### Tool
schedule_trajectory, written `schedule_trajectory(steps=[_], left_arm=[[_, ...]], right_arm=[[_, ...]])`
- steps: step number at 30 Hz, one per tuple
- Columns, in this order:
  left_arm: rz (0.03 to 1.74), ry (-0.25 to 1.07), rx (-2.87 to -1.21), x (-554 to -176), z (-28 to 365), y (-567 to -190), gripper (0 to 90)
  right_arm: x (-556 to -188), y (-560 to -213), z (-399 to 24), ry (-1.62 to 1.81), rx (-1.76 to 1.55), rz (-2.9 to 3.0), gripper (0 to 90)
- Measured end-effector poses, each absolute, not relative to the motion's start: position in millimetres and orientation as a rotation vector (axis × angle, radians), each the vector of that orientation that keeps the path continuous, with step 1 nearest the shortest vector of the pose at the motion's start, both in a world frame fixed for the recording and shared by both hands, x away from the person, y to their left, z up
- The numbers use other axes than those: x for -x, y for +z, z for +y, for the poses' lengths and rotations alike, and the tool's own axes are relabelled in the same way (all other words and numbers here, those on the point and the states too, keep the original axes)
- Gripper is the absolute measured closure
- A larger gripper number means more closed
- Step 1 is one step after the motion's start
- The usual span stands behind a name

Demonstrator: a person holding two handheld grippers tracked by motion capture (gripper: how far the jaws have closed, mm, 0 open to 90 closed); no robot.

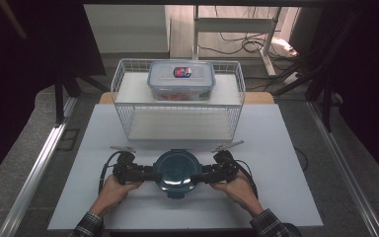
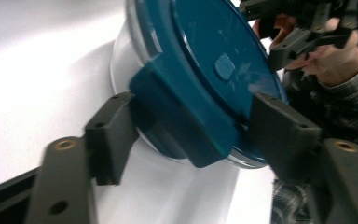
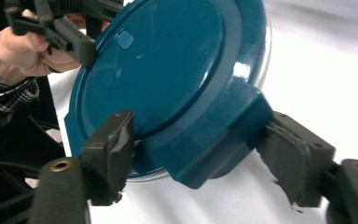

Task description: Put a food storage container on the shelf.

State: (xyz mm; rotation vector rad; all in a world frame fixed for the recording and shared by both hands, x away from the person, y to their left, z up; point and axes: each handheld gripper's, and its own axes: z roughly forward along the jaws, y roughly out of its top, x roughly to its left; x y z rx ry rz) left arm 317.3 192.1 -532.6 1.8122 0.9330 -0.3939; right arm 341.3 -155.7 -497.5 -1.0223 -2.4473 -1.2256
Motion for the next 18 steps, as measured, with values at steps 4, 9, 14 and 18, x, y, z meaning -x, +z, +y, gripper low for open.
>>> schedule_trajectory(steps=[4,9,14,18], left_arm=[[0.918,-0.367,-1.809,-308.5,194.4,-528.4,42.2],[0.869,-0.349,-1.825,-296.8,200.9,-526.1,48.7],[0.904,-0.340,-1.805,-289.6,202.5,-525.5,50.9],[0.949,-0.335,-1.758,-285.2,200.3,-522.6,54.0]], right_arm=[[-336.5,-495.6,-161.4,-1.252,1.033,-2.422,38.8],[-330.0,-499.4,-164.9,-1.247,1.023,-2.308,41.6],[-324.0,-496.9,-165.7,-1.232,1.098,-2.224,50.7],[-323.0,-497.6,-170.3,-1.242,1.160,-2.157,54.7]])
